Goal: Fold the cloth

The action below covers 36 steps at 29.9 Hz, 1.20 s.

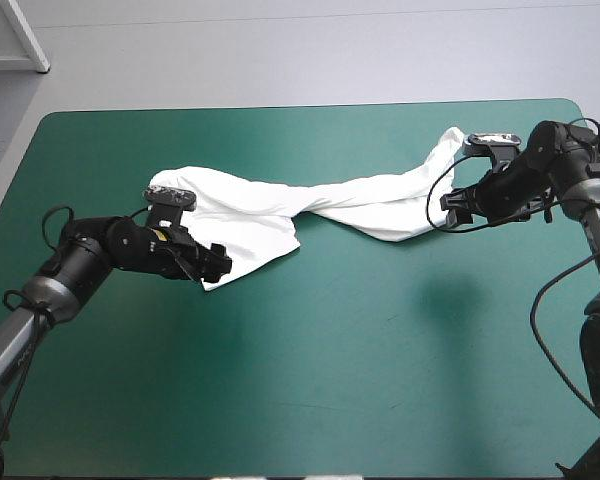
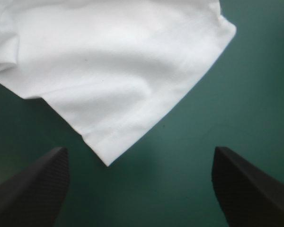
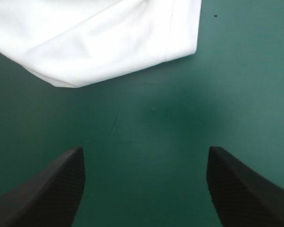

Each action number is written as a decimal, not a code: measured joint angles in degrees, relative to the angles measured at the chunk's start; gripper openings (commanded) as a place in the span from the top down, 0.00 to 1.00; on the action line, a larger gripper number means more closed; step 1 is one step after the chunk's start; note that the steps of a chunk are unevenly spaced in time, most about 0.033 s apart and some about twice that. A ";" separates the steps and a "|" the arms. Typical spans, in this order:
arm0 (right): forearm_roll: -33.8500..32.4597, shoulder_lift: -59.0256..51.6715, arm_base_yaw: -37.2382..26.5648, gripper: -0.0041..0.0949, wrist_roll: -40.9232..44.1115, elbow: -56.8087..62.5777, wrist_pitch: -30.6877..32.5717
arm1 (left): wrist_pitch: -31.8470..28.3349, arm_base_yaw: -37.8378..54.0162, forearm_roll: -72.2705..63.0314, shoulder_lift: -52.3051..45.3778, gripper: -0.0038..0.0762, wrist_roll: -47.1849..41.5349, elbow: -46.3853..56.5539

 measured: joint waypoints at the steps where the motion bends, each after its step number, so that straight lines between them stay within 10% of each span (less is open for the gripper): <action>1: 0.00 -0.15 0.00 0.28 -0.05 0.00 -0.14 | -1.48 -0.50 1.12 0.47 0.20 -1.32 0.87; 14: -0.17 -2.17 0.00 0.28 -0.23 0.00 -0.55 | -8.58 -1.29 6.88 14.67 0.23 -6.42 0.92; 25: -2.69 -2.38 0.00 0.28 0.49 0.00 -8.30 | -13.22 -3.21 4.47 17.31 0.93 -6.00 0.22; 36: -1.30 6.81 -3.75 0.28 1.23 0.00 -12.87 | -13.06 -3.37 5.13 17.48 0.93 -6.05 0.10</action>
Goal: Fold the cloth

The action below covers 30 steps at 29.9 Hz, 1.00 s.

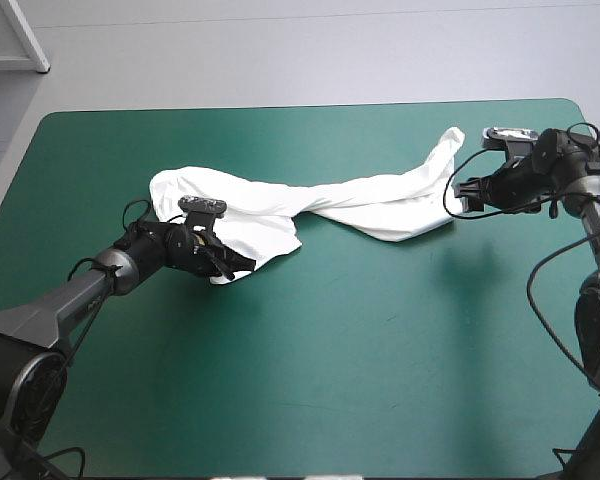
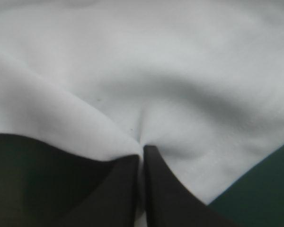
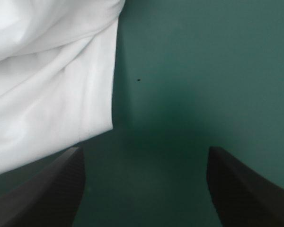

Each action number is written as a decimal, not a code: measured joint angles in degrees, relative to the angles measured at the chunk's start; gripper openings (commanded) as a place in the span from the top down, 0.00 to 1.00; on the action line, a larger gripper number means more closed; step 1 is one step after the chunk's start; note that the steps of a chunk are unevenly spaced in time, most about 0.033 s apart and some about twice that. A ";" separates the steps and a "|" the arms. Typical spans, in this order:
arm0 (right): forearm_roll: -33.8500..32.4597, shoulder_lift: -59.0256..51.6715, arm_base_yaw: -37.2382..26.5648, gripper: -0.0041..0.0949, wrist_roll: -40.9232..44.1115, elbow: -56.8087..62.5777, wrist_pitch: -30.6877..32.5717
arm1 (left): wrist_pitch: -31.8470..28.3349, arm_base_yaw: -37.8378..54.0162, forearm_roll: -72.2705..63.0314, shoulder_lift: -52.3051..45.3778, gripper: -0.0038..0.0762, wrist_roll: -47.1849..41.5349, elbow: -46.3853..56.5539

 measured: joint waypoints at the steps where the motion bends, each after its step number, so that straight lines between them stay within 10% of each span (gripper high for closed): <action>1: 1.30 1.26 -0.20 0.28 -0.74 0.00 0.00 | 0.05 0.00 0.00 0.00 0.93 0.00 0.01; 10: 12.59 7.38 -0.24 0.49 -7.26 0.00 -1.64 | 0.44 -0.11 0.04 -1.18 0.93 -0.23 0.14; 20: 19.32 7.66 -0.24 0.97 -11.48 0.00 -3.18 | 1.46 -0.35 0.04 -1.41 0.93 -0.44 0.20; 30: 20.49 7.60 -0.24 0.97 -11.86 -0.66 -4.23 | 2.00 -0.39 0.04 -2.52 0.93 -0.44 0.44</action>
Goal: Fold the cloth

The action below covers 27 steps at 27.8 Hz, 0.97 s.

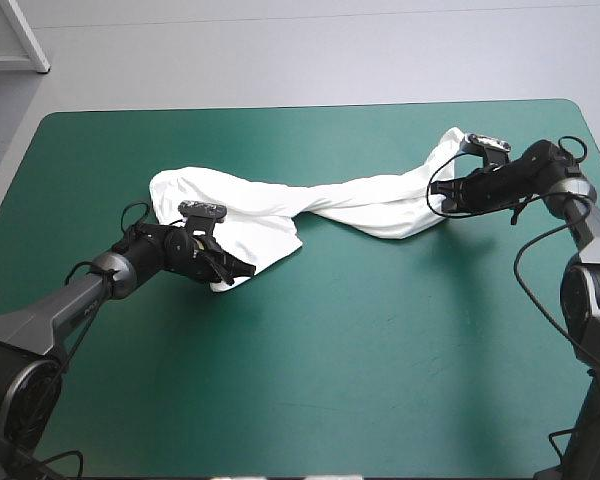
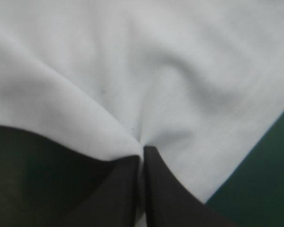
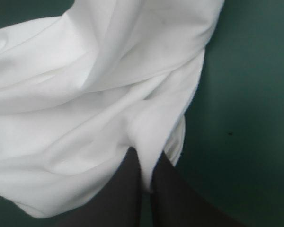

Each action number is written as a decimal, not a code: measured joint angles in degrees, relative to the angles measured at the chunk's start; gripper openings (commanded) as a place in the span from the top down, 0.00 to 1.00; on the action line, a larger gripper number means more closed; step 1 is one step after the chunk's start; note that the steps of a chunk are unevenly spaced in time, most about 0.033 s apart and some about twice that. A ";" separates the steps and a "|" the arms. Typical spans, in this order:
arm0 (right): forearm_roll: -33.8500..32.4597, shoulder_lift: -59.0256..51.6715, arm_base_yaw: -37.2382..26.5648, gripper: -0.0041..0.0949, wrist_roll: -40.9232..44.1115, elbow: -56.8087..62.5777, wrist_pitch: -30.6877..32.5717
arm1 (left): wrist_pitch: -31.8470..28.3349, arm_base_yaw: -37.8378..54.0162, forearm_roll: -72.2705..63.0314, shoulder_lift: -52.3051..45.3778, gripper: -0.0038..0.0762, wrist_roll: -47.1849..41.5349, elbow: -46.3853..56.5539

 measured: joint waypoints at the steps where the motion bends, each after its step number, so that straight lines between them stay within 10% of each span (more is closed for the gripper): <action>1: 0.00 -0.26 0.00 0.97 -0.06 -0.56 0.68 | 1.42 0.00 0.02 -0.79 0.93 0.00 0.03; 11: -1.57 -9.87 0.00 0.97 1.37 -16.37 6.77 | 11.22 0.00 8.33 -13.49 0.93 -1.71 -15.81; 27: -3.33 -21.08 0.00 0.97 4.84 -58.96 8.21 | 23.63 0.00 22.88 -18.23 0.93 3.96 -75.00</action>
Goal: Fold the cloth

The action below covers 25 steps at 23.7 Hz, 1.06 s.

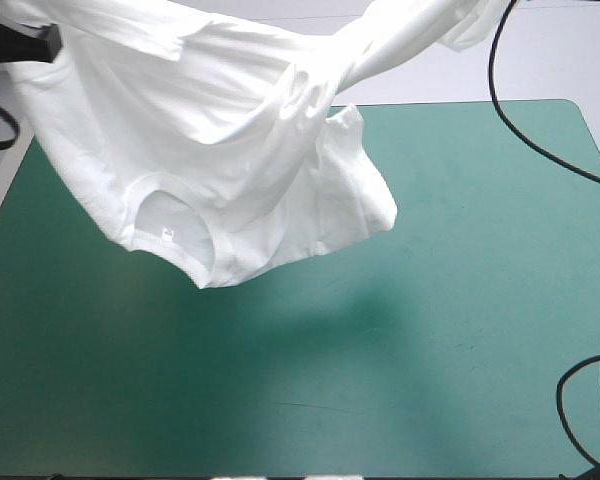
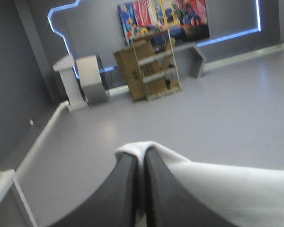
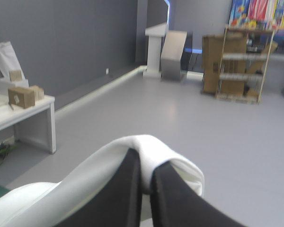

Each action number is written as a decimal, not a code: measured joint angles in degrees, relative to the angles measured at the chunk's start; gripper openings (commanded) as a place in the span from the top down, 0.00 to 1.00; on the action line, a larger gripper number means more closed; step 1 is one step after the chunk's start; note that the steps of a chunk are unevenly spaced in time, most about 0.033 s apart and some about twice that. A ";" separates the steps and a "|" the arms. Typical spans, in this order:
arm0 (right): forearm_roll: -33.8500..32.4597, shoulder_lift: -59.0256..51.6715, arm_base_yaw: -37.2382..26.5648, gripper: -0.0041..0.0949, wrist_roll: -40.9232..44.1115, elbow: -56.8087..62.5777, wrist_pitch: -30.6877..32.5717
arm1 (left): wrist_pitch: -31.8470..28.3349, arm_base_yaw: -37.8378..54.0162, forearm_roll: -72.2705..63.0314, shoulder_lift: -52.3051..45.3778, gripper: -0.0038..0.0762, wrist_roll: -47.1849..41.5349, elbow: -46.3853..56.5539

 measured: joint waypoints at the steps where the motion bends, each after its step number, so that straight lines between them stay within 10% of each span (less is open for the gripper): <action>1: 0.00 -0.31 0.00 0.97 0.00 -1.93 -0.45 | 0.07 0.00 0.45 -0.08 0.93 0.57 -1.42; 14: 2.10 -0.70 0.00 0.97 0.65 -9.90 -5.44 | 12.57 0.00 2.50 2.46 0.93 2.06 -3.61; 25: 5.74 19.10 0.00 0.97 0.65 -2.51 0.59 | 2.69 0.00 1.20 16.77 0.93 -5.73 20.58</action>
